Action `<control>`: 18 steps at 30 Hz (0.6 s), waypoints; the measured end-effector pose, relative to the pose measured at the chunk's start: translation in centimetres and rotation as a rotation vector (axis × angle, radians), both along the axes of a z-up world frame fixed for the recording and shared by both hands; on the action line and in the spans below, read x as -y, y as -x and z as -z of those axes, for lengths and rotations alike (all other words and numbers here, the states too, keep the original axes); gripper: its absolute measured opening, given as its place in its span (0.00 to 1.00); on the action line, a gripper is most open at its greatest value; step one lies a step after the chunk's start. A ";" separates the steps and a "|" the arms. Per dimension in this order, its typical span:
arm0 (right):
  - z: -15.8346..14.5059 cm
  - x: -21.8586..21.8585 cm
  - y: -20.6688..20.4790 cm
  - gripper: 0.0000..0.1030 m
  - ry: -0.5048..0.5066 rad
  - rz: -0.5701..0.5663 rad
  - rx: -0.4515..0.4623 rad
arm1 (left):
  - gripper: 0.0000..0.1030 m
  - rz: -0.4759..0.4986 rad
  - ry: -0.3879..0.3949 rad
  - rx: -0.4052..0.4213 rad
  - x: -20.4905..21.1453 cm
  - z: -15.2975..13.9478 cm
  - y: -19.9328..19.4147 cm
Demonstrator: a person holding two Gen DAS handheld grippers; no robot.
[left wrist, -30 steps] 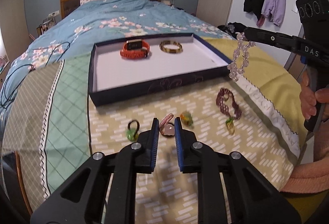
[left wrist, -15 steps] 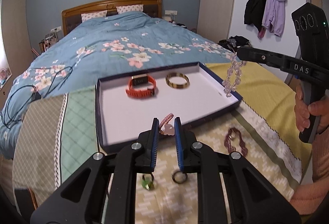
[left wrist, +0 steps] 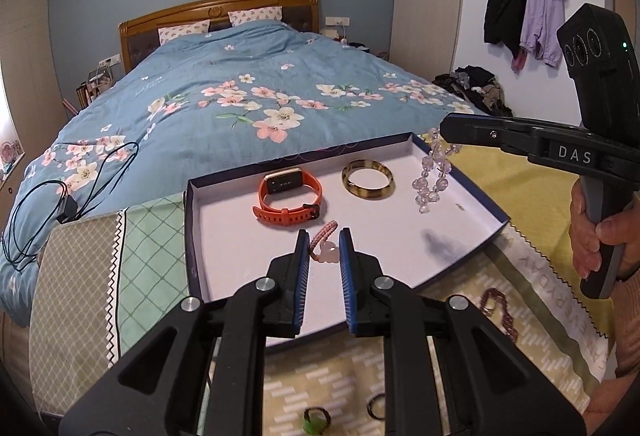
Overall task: Organize jewelry
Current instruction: 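Carry the pink clip into the box and release while the right tool drops the crystal bracelet there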
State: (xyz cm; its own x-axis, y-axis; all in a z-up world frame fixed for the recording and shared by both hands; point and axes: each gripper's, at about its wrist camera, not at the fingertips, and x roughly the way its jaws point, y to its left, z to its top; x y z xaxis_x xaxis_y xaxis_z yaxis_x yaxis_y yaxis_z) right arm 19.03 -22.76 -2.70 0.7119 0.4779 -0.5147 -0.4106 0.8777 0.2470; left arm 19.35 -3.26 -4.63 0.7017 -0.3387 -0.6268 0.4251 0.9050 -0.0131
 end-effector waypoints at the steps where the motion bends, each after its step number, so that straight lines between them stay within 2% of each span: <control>1: 0.2 -0.1 -0.4 0.07 -0.002 0.002 -0.007 | 0.15 -0.003 -0.005 -0.003 0.1 0.2 -0.4; 11: 1.7 -1.3 -3.1 0.07 -0.010 -0.009 -0.052 | 0.15 -0.020 -0.019 -0.054 0.5 1.8 -3.9; 18: 3.5 -0.6 -4.2 0.07 0.005 0.012 -0.106 | 0.15 -0.031 -0.048 -0.098 0.9 3.5 -5.6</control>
State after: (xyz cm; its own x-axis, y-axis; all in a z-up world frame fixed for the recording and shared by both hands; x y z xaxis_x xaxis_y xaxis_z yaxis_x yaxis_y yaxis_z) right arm 23.20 -22.17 -6.17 0.6588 0.4671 -0.5898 -0.3718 0.8836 0.2846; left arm 24.91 -4.14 -8.17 0.6457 -0.2858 -0.7081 0.3960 0.9182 -0.0095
